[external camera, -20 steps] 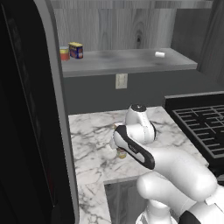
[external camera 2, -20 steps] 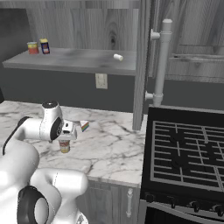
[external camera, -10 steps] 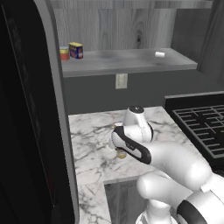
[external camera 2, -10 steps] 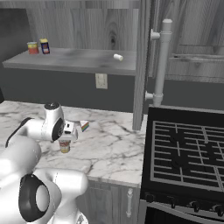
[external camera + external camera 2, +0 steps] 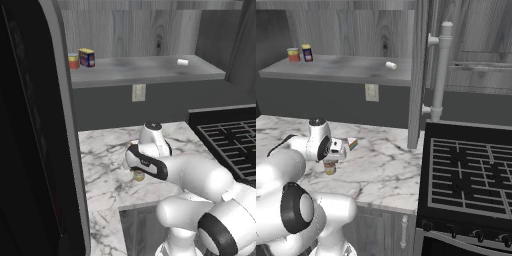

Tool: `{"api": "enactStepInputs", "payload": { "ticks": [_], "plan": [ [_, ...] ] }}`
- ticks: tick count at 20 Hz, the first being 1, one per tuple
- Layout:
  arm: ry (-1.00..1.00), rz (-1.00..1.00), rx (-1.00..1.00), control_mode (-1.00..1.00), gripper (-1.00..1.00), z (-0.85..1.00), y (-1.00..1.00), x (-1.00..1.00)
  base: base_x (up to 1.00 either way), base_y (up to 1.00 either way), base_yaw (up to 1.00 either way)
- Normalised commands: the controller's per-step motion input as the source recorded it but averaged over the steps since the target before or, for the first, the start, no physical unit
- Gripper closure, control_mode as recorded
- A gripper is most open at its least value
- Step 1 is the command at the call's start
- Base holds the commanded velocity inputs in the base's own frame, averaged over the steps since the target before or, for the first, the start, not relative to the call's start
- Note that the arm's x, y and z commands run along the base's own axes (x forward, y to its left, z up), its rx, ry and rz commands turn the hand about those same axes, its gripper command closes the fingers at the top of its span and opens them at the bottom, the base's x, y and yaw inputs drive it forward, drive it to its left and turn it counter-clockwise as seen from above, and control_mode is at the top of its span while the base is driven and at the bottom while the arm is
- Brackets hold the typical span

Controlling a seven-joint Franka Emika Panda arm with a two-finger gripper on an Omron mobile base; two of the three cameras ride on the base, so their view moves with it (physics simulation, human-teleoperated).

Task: Pick the cans from the counter and place them in their designated side in the cabinet.

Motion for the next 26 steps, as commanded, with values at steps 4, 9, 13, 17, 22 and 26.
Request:
{"api": "enactStepInputs", "payload": {
  "ticks": [4, 9, 13, 17, 22, 26],
  "plan": [
    [0.01, 0.0, 0.0, -1.0, -1.0, -0.14, 0.01, 0.18, 0.0, 0.0, 0.0],
    [0.02, 0.0, 0.0, -1.0, -1.0, -0.18, 0.0, 0.15, 0.0, 0.0, 0.0],
    [0.03, 0.0, 0.0, -1.0, -1.0, -0.2, 0.0, 0.14, 0.0, 0.0, 0.0],
    [0.04, 0.0, 0.0, -1.0, 1.0, -0.24, 0.01, 0.1, 0.0, 0.0, 0.0],
    [0.01, 0.0, 0.0, -1.0, 1.0, -0.09, 0.01, 0.02, 0.0, 0.0, 0.0],
    [0.0, 0.0, 0.0, -1.0, 1.0, 0.02, 0.0, -0.02, 0.0, 0.0, 0.0]
  ]
}}
